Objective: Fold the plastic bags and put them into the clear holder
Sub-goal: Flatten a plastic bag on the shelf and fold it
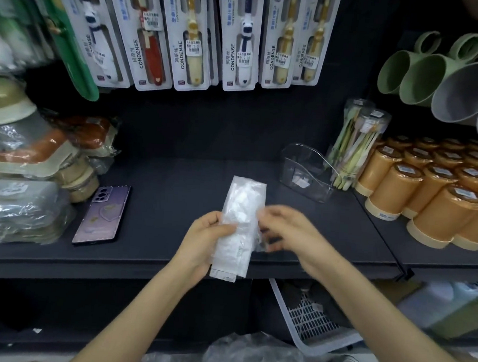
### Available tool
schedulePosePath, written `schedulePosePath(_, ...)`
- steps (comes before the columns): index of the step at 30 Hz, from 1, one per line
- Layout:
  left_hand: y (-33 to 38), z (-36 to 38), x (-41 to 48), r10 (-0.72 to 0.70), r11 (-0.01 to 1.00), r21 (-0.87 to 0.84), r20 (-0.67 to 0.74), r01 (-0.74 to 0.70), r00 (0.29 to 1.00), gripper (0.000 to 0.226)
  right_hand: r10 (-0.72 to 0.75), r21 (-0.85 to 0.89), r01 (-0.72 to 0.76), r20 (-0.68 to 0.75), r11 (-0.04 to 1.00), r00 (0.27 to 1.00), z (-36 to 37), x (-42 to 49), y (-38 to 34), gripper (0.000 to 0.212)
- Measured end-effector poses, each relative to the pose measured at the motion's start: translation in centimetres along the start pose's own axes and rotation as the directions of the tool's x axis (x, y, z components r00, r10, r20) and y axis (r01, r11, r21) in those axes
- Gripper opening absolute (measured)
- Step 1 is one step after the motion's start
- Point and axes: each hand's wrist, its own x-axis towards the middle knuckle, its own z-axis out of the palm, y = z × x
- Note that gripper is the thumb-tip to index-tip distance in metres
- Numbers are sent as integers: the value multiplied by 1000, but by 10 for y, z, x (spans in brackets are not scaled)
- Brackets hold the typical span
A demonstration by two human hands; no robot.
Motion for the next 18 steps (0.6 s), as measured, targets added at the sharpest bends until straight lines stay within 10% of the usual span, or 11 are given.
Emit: schedulePosePath(18,-2,-3,-18,37,994,103,-7,-36,999,14,-29,197,43,-74,979,997,20,2,26,7)
